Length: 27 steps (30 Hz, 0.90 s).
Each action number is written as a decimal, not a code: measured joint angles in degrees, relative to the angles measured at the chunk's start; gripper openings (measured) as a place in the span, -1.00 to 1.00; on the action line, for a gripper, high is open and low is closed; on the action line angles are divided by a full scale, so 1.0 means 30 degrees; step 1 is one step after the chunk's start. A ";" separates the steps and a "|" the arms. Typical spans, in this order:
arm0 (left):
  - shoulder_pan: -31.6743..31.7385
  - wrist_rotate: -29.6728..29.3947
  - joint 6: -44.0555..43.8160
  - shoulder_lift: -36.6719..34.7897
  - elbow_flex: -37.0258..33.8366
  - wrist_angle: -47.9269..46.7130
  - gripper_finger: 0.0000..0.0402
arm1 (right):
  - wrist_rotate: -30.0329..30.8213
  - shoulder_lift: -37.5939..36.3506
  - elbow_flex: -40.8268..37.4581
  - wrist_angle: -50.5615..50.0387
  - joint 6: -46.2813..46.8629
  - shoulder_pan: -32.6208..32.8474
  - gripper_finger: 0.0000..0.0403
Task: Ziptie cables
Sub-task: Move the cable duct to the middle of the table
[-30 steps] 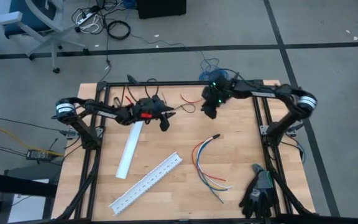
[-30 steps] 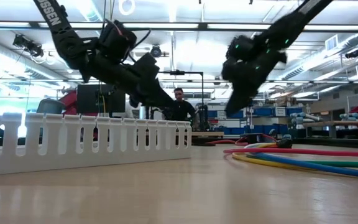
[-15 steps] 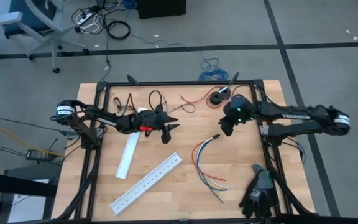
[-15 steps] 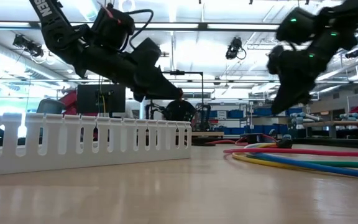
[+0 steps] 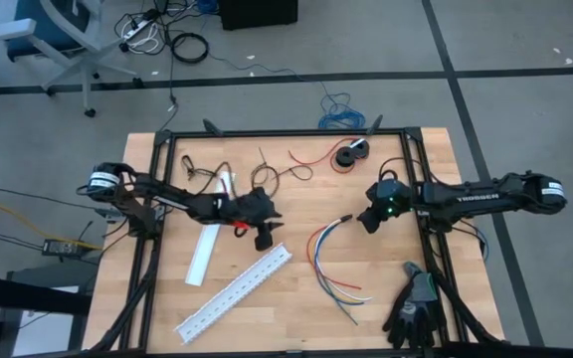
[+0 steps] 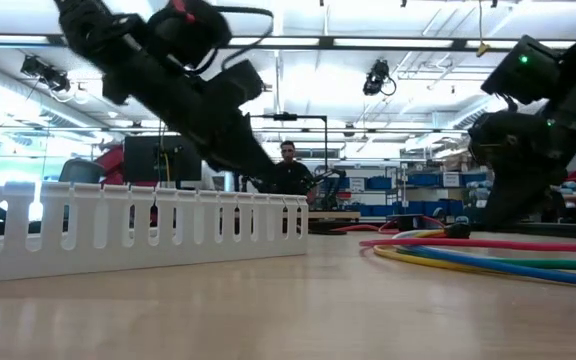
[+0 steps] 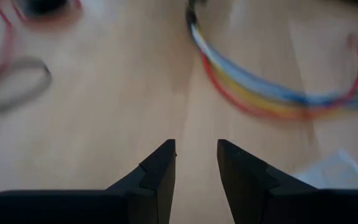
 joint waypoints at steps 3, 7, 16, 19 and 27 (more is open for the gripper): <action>-0.0561 -0.0192 -0.1233 0.0000 0.1638 -0.4325 -0.36 | 0.0242 0.0000 -0.0161 0.0451 -0.0035 0.0151 -0.59; -0.1294 -0.0529 -0.2520 0.0000 0.3227 -0.7508 -0.36 | 0.1237 0.0000 -0.0168 0.0555 -0.0455 0.0212 -0.59; -0.3207 -0.0505 -0.5726 0.0000 0.3808 -0.8659 -0.36 | 0.1494 0.0007 -0.0168 0.0518 -0.1086 0.0204 -0.61; -0.3885 -0.0573 -0.6834 0.0000 0.3808 -0.9369 -0.36 | 0.1472 0.0011 -0.0168 0.0504 -0.1096 0.0204 -0.60; -0.4874 -0.1000 -0.9217 0.0213 0.3808 -1.0702 -0.36 | 0.1421 0.0015 -0.0168 0.0497 -0.1144 0.0204 -0.61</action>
